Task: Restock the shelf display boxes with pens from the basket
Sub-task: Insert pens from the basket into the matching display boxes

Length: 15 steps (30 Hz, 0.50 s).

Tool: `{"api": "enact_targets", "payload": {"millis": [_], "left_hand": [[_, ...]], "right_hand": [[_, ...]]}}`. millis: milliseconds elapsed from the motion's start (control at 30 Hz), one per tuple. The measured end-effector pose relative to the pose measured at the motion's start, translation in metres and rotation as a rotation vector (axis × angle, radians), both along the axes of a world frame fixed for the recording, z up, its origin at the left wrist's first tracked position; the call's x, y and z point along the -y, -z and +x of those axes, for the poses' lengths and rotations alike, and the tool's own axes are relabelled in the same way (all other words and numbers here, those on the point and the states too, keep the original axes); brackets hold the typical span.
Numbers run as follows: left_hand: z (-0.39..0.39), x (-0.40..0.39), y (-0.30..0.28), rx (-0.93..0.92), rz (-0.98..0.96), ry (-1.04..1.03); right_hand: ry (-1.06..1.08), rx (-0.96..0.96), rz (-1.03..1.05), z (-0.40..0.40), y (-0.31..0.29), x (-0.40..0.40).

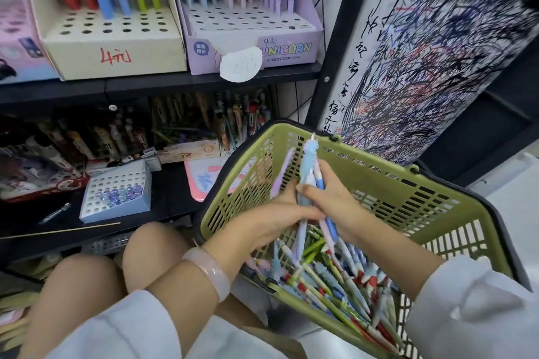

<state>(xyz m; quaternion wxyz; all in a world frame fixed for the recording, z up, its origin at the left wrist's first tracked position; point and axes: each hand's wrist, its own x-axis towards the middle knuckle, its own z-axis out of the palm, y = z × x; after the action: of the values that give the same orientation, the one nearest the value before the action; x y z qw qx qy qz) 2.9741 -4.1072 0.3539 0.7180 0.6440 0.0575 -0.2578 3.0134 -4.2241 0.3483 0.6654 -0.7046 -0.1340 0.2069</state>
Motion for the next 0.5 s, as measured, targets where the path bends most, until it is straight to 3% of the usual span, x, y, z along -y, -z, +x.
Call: {"api": "enact_targets", "payload": {"millis": [333,500], "left_hand": [[0.004,0.000,0.007,-0.005,-0.084,-0.236],[0.007,-0.009,0.001,0.155,-0.237,-0.324]], "right_hand": [[-0.110,0.069,-0.095,-0.013,-0.010,-0.009],[-0.035,0.148,-0.075,-0.008,-0.030,-0.020]]}}
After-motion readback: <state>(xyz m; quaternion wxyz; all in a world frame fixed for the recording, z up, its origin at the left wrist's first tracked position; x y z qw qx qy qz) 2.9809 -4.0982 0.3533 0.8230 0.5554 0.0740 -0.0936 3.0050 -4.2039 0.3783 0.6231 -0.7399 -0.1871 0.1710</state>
